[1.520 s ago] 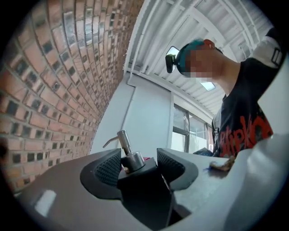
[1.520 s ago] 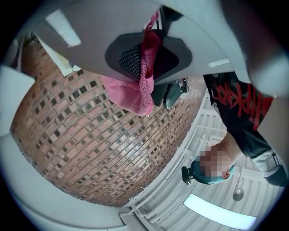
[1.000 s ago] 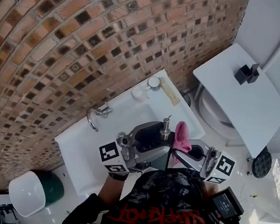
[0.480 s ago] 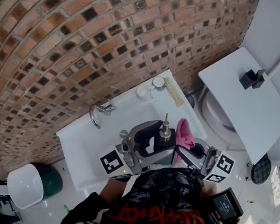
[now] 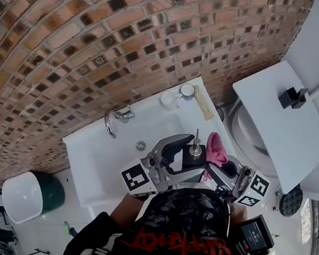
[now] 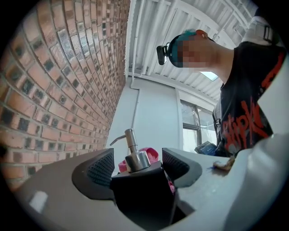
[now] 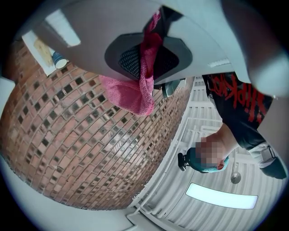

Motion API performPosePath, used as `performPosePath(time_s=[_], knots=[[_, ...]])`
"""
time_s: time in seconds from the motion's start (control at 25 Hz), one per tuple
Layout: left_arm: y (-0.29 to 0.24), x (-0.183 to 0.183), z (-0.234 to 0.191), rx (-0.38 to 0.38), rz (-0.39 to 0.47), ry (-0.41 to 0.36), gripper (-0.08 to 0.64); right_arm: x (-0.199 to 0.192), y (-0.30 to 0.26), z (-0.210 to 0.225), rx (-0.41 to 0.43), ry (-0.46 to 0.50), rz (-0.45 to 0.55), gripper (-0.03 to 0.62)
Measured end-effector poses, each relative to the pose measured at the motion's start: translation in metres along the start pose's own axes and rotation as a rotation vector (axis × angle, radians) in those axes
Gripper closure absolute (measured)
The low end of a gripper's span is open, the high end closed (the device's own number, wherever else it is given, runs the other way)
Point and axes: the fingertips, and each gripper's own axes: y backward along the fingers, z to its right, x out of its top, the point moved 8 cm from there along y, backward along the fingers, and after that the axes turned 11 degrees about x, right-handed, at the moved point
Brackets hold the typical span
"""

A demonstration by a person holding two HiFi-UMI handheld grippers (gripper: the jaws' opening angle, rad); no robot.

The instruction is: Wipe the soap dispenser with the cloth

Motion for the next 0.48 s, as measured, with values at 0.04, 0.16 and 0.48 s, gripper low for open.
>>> performPosePath(time_s=[0.04, 0.16, 0.48], knots=[[0.000, 0.000, 0.000, -0.003, 0.005, -0.001, 0.235, 0.000, 0.000, 0.000, 0.001, -0.003, -0.001, 0.554], [-0.001, -0.002, 0.000, 0.003, -0.018, -0.030, 0.233, -0.001, 0.000, 0.000, -0.007, 0.002, -0.014, 0.554], [-0.007, -0.007, 0.001, 0.000, 0.020, 0.054, 0.236, 0.003, 0.010, -0.002, 0.008, -0.012, 0.033, 0.554]])
